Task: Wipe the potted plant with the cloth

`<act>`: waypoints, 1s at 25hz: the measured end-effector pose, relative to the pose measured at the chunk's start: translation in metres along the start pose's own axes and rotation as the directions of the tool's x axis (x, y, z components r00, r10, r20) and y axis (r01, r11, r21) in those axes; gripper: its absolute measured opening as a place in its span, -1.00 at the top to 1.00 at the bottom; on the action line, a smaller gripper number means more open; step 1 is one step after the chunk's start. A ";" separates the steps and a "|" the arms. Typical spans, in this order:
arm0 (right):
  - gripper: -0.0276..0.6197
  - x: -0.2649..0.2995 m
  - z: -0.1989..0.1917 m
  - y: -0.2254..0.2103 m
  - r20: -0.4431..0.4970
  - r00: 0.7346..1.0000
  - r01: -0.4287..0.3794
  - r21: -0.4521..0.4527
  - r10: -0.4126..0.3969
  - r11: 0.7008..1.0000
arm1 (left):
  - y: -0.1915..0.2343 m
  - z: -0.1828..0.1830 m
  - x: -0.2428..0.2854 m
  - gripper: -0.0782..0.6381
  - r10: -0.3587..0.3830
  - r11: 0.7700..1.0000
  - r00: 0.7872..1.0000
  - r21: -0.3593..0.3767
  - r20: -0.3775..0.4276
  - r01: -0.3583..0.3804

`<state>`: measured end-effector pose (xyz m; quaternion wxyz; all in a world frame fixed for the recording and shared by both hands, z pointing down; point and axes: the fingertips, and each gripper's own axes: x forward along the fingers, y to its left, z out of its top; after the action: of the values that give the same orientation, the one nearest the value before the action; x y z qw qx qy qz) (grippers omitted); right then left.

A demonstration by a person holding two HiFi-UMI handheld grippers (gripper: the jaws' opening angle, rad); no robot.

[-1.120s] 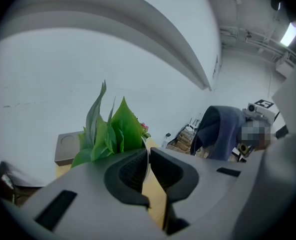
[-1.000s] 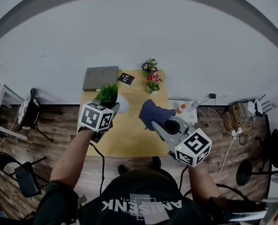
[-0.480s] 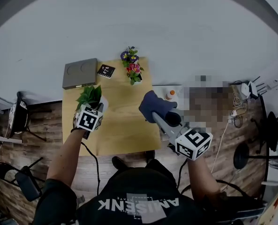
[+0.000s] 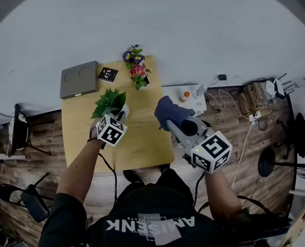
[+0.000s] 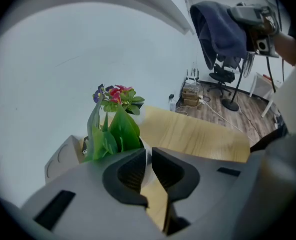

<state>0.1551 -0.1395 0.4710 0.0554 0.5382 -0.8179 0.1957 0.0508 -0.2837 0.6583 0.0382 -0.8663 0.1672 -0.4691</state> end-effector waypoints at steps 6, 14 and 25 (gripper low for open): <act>0.83 -0.003 -0.006 -0.009 -0.005 1.000 0.004 0.022 -0.004 1.000 | -0.017 -0.008 0.014 0.70 -0.002 0.992 0.998 0.129 -0.065 0.010; 0.83 -0.005 -0.009 -0.011 -0.015 1.000 -0.005 0.029 0.006 1.000 | -0.025 -0.013 0.017 0.71 -0.001 0.986 0.997 0.164 -0.083 0.014; 0.83 -0.008 -0.004 -0.008 -0.010 0.999 -0.035 0.011 0.035 0.999 | -0.039 -0.014 0.008 0.36 0.012 0.974 1.000 0.226 -0.028 -0.005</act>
<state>0.1649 -0.1344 0.4741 0.0532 0.5229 -0.8259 0.2041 0.0534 -0.2486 0.6814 0.1361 -0.8488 0.1170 -0.4973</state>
